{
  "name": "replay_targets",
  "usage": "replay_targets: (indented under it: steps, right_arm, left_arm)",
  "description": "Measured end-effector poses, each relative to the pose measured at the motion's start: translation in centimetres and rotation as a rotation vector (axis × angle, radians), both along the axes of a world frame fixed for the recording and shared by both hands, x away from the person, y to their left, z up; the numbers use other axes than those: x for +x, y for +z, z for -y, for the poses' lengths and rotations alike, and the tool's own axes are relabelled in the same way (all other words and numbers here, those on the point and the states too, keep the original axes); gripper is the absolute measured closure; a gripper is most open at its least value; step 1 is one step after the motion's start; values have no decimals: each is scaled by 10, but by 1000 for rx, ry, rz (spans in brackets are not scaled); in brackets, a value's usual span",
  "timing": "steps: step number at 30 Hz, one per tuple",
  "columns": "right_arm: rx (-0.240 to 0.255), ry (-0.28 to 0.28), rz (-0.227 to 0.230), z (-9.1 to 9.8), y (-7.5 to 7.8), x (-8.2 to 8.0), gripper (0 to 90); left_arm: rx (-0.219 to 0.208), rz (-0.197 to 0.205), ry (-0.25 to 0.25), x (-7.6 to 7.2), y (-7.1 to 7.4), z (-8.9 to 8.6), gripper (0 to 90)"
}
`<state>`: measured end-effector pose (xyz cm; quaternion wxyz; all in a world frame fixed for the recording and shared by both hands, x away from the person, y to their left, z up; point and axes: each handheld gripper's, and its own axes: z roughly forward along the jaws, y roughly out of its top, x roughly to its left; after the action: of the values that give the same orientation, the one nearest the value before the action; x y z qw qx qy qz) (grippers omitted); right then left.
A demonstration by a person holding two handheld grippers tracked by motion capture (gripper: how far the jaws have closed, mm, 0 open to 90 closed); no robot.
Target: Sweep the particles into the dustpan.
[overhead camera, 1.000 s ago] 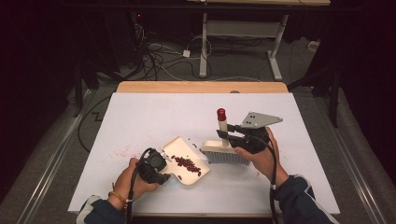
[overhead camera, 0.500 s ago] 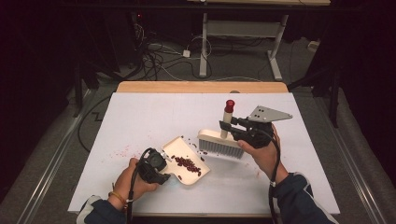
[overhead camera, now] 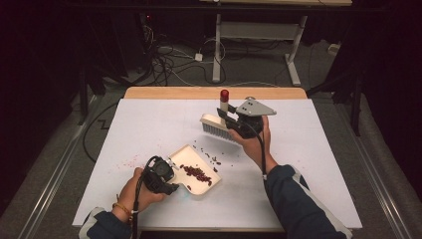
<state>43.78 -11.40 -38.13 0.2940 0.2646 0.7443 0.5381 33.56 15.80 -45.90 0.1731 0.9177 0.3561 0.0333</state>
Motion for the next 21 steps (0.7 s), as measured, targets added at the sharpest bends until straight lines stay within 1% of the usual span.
replay_targets:
  steps: [2, 3, 4, 5, 7, 8, 9, 11, 12, 14, 16, 19, 21]
  right_arm:
    - [27, 7, 1, -7, -5, 7, 705]
    - [26, 8, -3, -12, -8, 10, 705]
    - [23, 6, 5, -17, -10, 12, 705]
    - [15, 10, 10, -21, -12, 14, 705]
    - [-4, 33, -4, -31, -16, 14, 705]
    - [-14, 50, -4, -34, -18, 12, 705]
    - [-21, 75, -12, -36, -18, 9, 705]
    - [-59, 110, -18, -39, -16, 1, 705]
    - [-76, 133, -13, -38, -15, -4, 705]
    - [-91, 181, -30, -35, -13, -14, 705]
    - [-109, 191, -36, -30, -12, -26, 705]
    - [-96, 190, -61, -21, -12, -45, 705]
    - [-88, 176, -67, -19, -13, -58, 705]
  left_arm:
    - [-2, -1, -3, 1, 0, -3, 638]
    - [-5, -5, 1, 0, 0, -3, 638]
    - [-7, -6, 2, 0, 0, -4, 638]
    - [-1, -4, -4, 1, 0, -5, 638]
    - [0, -2, -6, 0, 0, -5, 638]
    - [2, -2, -7, 0, 0, -6, 638]
    - [4, -2, -8, 0, 0, -6, 638]
    - [6, 0, -8, 0, 0, -6, 638]
    - [7, -3, -6, 0, 0, -5, 638]
    - [10, -2, -4, -1, 0, -5, 638]
    - [13, -3, -2, -1, 1, -4, 638]
    - [28, 0, -2, -2, 1, -2, 638]
    - [29, -1, 1, -3, 1, 1, 638]
